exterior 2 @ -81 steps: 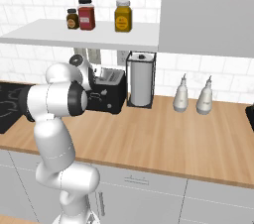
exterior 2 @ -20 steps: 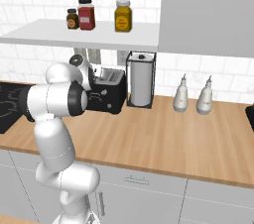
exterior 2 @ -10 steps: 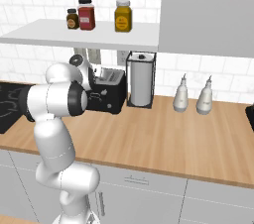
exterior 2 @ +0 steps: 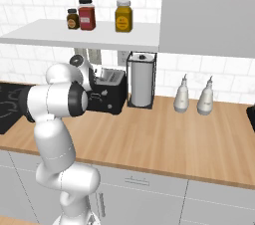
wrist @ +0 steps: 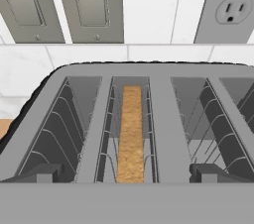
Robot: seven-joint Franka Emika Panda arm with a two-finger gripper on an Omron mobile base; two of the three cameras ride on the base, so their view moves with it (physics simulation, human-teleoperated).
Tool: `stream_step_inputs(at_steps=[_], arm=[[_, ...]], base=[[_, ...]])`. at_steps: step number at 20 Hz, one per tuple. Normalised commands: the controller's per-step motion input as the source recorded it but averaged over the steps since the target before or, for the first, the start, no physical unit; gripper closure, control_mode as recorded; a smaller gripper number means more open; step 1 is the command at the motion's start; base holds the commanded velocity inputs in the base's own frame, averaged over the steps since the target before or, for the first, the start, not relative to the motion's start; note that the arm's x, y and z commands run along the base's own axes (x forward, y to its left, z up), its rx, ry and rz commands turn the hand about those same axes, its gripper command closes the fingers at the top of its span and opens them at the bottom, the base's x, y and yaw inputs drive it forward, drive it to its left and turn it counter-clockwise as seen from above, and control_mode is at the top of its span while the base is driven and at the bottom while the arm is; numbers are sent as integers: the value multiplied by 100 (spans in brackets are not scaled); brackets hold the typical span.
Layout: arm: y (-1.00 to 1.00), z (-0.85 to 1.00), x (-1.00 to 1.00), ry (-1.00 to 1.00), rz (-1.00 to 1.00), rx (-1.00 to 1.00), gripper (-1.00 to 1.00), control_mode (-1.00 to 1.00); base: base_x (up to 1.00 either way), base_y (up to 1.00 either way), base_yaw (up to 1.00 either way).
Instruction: Start the toaster. Once the lever pops up, take the bread to the plate on the dining counter.
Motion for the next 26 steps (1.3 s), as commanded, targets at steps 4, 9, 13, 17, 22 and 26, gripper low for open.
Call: stream_step_inputs(at_steps=[4,9,13,17,22,26], arm=[[0,0,0,0,0,0,-100,-100],[0,0,0,0,0,0,-100,-100],[0,0,0,0,0,0,-100,-100],[0,0,0,0,0,0,-100,-100],[0,0,0,0,0,0,-100,-100],[0,0,0,0,0,0,-100,-100]], base=[[0,0,0],[0,0,0],[0,0,0],[0,0,0],[0,0,0],[0,0,0]])
